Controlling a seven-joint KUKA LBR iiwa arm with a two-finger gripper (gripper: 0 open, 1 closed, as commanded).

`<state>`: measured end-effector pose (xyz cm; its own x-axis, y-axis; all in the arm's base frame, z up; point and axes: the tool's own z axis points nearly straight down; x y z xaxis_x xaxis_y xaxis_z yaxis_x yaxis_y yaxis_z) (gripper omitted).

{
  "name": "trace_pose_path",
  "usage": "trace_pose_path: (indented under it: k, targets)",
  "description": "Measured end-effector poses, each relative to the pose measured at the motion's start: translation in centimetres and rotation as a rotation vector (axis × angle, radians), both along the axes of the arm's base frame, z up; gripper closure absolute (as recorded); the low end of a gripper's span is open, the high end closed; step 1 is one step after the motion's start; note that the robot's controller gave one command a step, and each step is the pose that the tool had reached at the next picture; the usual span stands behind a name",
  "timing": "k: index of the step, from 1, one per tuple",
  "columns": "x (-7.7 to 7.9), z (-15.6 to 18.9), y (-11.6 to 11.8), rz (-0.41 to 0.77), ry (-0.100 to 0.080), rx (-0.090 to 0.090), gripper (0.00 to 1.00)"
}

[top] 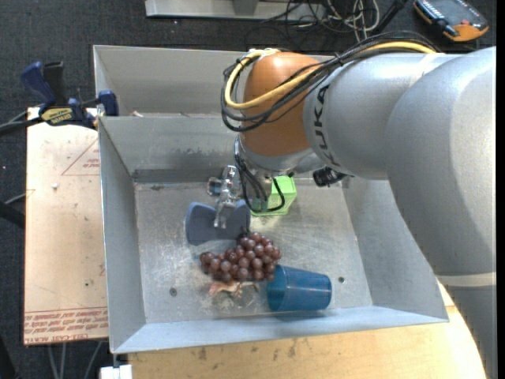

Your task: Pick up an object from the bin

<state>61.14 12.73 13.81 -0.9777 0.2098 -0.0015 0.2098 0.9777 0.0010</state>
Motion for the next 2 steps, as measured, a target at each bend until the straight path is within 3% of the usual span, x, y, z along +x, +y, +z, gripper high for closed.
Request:
trace_pose_path:
  k: [1, 2]
  targets:
    - [0.4, 4.8, -0.1, 0.023, 0.005, -0.001, 1.00]
    - [0.4, 6.5, 0.1, 0.025, -0.014, 0.002, 1.00]
